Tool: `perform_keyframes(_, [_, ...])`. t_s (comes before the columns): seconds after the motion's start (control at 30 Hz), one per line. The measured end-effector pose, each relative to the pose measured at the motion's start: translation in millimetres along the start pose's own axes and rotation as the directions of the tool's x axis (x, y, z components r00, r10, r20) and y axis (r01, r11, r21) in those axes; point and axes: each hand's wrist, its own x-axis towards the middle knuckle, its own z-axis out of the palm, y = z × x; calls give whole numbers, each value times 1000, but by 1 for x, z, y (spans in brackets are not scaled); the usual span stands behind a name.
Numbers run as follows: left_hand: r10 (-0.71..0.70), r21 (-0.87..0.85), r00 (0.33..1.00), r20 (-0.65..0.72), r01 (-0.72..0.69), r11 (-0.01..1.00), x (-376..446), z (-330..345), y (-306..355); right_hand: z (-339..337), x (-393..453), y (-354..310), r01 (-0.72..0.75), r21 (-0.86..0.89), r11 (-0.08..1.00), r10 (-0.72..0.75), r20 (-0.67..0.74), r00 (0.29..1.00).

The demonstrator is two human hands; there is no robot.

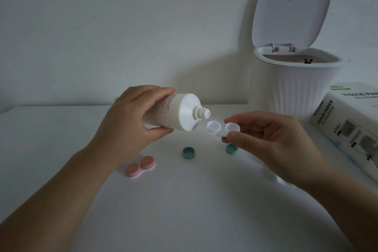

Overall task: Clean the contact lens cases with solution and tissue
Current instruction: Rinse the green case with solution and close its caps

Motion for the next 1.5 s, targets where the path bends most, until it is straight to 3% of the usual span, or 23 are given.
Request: perform_keyframes(1.5, [170, 126, 983, -62, -162, 979, 7, 4, 5, 0, 2, 14, 28, -74, 997, -18, 135, 991])
